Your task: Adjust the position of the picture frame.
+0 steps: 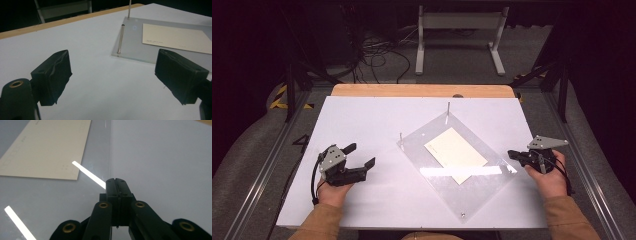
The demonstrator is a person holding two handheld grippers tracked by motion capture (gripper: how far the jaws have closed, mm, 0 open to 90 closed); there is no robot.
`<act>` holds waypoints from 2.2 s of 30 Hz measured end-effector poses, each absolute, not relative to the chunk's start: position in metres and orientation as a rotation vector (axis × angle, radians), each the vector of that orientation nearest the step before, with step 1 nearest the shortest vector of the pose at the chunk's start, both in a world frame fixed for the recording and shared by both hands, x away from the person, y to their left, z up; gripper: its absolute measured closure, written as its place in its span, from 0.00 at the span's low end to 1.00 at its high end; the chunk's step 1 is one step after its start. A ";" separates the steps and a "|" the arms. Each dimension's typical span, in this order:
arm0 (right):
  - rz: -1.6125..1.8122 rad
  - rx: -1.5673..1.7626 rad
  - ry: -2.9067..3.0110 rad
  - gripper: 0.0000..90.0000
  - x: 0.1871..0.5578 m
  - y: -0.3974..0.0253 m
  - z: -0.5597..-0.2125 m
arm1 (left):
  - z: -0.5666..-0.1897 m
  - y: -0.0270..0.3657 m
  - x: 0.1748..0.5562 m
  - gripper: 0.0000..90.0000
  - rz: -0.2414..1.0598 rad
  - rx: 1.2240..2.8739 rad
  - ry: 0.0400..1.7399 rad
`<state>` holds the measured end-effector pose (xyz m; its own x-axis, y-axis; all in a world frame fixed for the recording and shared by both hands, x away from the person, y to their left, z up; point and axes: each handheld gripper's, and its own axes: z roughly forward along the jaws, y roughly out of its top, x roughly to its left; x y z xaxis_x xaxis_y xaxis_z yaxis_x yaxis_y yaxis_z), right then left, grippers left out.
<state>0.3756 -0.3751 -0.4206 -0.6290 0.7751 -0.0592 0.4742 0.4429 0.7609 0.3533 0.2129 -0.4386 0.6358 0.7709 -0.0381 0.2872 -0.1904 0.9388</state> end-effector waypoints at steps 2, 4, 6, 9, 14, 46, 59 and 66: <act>0.997 1.087 2.325 1.00 0.377 -0.377 -0.423 | -0.439 0.213 0.354 0.15 0.551 1.767 0.858; 0.964 1.120 2.346 1.00 0.378 -0.378 -0.426 | -0.439 0.212 0.354 0.15 0.550 1.772 0.857; 0.947 1.137 2.358 1.00 0.379 -0.379 -0.427 | -0.439 0.212 0.354 0.15 0.550 1.771 0.856; 0.880 1.190 2.408 1.00 0.378 -0.381 -0.432 | -0.438 0.212 0.354 0.15 0.546 1.778 0.856; 0.855 1.215 2.426 1.00 0.376 -0.384 -0.433 | -0.439 0.211 0.356 0.15 0.538 1.776 0.857; 0.959 1.096 2.730 1.00 0.337 -0.319 -0.439 | -0.439 0.208 0.360 0.15 0.522 1.780 0.859; 1.026 0.906 2.847 1.00 0.331 -0.288 -0.441 | -0.439 0.204 0.363 0.15 0.520 1.786 0.873; 1.167 0.801 2.696 0.86 0.354 -0.276 -0.424 | -0.439 0.206 0.361 0.15 0.513 1.774 0.886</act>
